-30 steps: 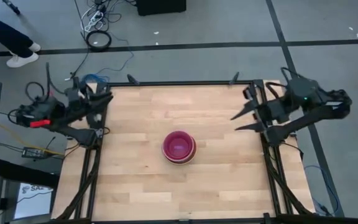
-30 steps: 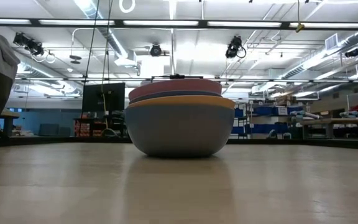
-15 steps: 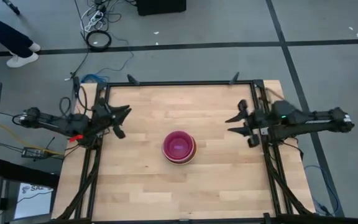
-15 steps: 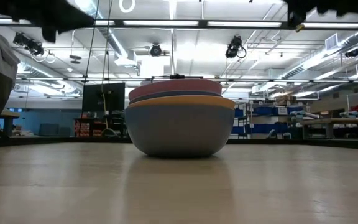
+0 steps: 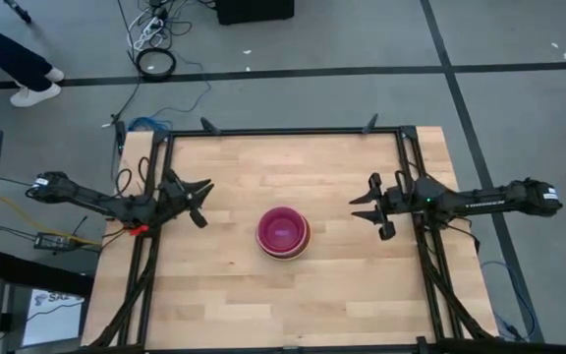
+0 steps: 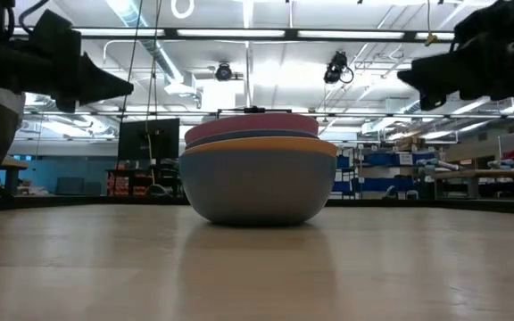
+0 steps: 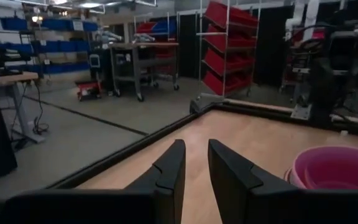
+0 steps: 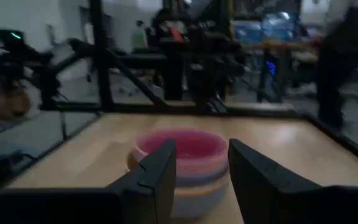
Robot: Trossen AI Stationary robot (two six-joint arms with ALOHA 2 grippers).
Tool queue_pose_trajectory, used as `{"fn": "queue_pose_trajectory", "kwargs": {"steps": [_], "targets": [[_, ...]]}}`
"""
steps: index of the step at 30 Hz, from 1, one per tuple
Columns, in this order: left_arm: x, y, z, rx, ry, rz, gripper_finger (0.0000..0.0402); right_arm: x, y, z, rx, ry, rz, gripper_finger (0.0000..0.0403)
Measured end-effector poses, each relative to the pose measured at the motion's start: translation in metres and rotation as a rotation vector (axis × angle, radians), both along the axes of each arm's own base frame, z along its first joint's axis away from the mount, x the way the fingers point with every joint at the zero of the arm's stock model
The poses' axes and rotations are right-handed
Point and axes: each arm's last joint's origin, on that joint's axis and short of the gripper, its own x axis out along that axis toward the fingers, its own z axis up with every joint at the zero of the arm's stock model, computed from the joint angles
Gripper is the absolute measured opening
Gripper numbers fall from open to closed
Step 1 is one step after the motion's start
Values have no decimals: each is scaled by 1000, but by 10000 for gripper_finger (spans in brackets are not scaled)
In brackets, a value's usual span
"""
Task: Nest bowls inside each other
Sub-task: Return to Home Position
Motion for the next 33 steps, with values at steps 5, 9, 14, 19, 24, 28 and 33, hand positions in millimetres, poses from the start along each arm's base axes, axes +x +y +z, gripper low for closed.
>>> {"fn": "queue_pose_trajectory", "kwargs": {"steps": [5, 9, 14, 19, 24, 28, 33], "targets": [[0, 3, 0, 0, -2, 37, 78, 1, -3, -3, 13, 23, -98, 134], [0, 12, 0, -1, -1, 117, 78, 1, -5, -3, -5, 22, -179, 134], [-2, 26, 2, 14, -8, 252, 78, 0, -12, -1, -25, 1, -227, 133], [-2, 35, 3, 22, -10, 268, 78, -2, -23, -1, -20, 3, -306, 133], [-1, 38, 2, -30, -56, 190, 78, -4, -29, 2, 19, -19, -168, 134], [1, 34, 26, -27, -193, 51, 78, -3, -30, 21, 94, -79, -121, 133], [-5, 30, 81, 20, -247, 38, 78, -9, -27, 47, 66, -196, -110, 134]]}}
